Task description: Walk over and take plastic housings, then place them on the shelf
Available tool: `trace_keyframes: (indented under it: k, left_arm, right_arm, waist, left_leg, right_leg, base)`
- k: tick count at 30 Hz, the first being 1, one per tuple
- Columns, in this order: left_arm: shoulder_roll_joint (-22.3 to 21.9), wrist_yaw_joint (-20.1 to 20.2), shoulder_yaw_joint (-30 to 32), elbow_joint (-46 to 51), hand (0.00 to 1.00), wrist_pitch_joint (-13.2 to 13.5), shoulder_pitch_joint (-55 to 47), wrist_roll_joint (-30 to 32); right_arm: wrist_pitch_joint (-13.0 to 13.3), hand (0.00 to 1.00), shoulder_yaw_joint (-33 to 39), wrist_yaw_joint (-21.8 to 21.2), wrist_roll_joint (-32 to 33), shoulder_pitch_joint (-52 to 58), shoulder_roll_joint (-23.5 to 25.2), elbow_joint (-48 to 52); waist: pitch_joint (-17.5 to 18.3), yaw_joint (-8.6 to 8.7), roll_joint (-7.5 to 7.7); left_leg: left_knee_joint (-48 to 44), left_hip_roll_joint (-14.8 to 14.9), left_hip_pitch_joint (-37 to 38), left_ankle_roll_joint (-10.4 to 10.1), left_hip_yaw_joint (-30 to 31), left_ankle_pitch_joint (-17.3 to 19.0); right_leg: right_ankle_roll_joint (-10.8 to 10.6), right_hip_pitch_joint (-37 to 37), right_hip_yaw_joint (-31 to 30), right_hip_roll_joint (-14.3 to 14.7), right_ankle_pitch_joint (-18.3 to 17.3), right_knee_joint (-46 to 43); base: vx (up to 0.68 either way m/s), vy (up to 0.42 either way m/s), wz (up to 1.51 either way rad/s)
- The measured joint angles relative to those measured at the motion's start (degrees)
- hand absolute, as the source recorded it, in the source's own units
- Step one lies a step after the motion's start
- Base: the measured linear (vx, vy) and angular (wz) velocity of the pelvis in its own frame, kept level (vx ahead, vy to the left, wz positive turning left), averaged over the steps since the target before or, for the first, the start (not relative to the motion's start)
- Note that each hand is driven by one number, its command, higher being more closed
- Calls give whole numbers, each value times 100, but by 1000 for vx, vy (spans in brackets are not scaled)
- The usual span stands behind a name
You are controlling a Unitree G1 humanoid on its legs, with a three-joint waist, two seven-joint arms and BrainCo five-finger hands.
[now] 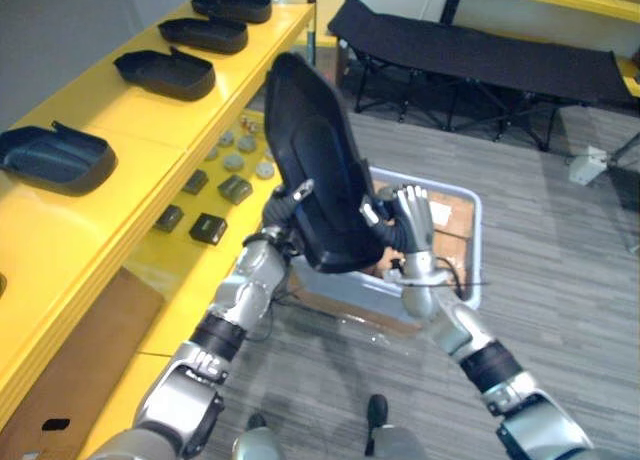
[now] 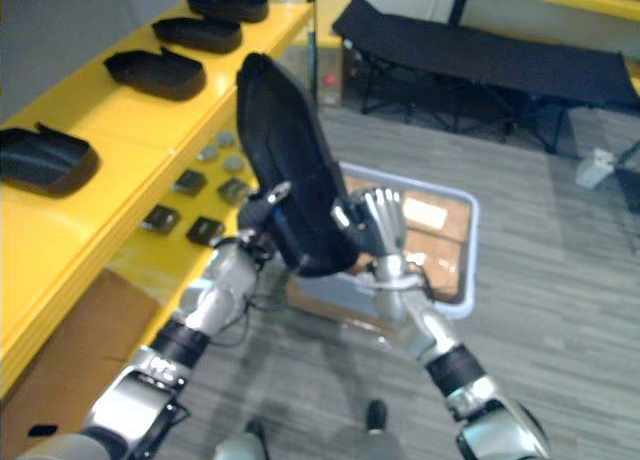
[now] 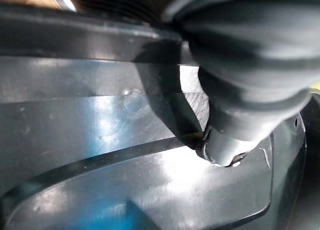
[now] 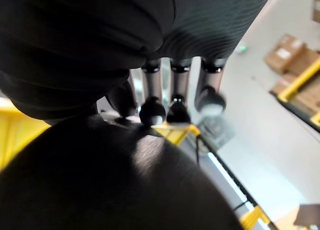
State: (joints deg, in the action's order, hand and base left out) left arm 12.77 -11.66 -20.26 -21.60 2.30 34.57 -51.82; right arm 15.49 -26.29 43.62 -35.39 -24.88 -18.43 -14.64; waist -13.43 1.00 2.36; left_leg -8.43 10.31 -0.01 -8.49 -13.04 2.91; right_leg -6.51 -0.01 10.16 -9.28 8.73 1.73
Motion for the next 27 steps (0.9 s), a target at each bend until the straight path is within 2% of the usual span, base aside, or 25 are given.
trace_keyframes:
  k: [3,4,7,8,10,12,13,18,20,24,27]
  left_arm:
    - [-1,-12,-11,0,100,155,-2,221]
    - [-4,-72,-9,4,100,234,-6,601]
    - [-10,-138,68,206,100,268,-162,1042]
    - [-49,-202,148,346,100,269,-291,1261]
    - [-94,-262,208,453,100,276,-387,1490]
    - [-150,-408,347,779,100,319,-522,2082]
    - [-190,-440,394,857,100,356,-527,2208]
    - [-433,-1125,705,1267,100,539,-619,4135]
    - [-528,-1368,856,1264,100,548,-780,4636]
    - [-667,-1749,1014,1194,100,605,-1134,5253]
    - [-680,-2158,1282,1046,100,669,-1247,5462]
  right_arm:
    - [171,0,-21,-286,652,16,15,0]
    - [276,0,-22,-589,1174,103,18,-2]
    - [460,0,-23,-924,1750,280,53,1]
    - [526,0,-24,-1200,2085,377,71,21]
    - [599,0,-14,-1466,2418,487,105,75]
    - [612,0,183,-1962,2929,548,178,253]
    - [614,0,226,-2062,3032,551,187,337]
    - [613,0,665,-3130,4104,520,176,1134]
    - [610,0,757,-3399,4422,407,150,1419]
    - [565,0,1220,-3493,4892,333,107,2022]
    - [377,0,1577,-3488,5216,440,89,2128]
  waist:
    - [1,-2,2]
    - [15,-8,13]
    - [57,-5,39]
    - [105,0,54]
    - [118,-8,70]
    - [179,-15,97]
    - [182,-20,102]
    - [312,-26,152]
    - [416,-1,148]
    - [502,-8,154]
    - [558,19,206]
  left_leg:
    - [17,-19,4,9,8,-18]
    - [29,-34,10,19,16,-30]
    - [32,-56,22,23,15,-33]
    - [39,-67,36,23,14,-33]
    - [66,-73,138,23,17,-32]
    - [94,-74,199,22,7,-30]
    - [98,-74,198,22,7,-29]
    - [229,-95,279,11,-32,-91]
    - [316,-94,325,1,-62,-125]
    - [515,-96,460,-16,-151,-201]
    - [707,-108,589,-28,-193,-274]
  right_leg:
    - [-2,8,16,-17,1,0]
    - [-4,19,30,-32,2,0]
    - [-8,31,33,-55,5,2]
    - [-14,46,29,-64,9,14]
    - [-22,168,35,-64,14,66]
    - [-23,218,29,-62,14,83]
    - [-23,217,29,-63,14,83]
    - [-23,204,34,-63,9,84]
    - [-23,193,22,-51,8,85]
    - [-29,198,-22,-31,2,89]
    - [-34,210,-61,-14,-17,86]
  base:
    - [0,0,2]
    - [0,0,5]
    - [0,0,1]
    - [0,0,0]
    - [0,0,0]
    - [-38,7,-1]
    - [-54,4,0]
    - [-29,0,-3]
    - [4,-1,-5]
    - [8,-1,-8]
    - [4,0,-4]
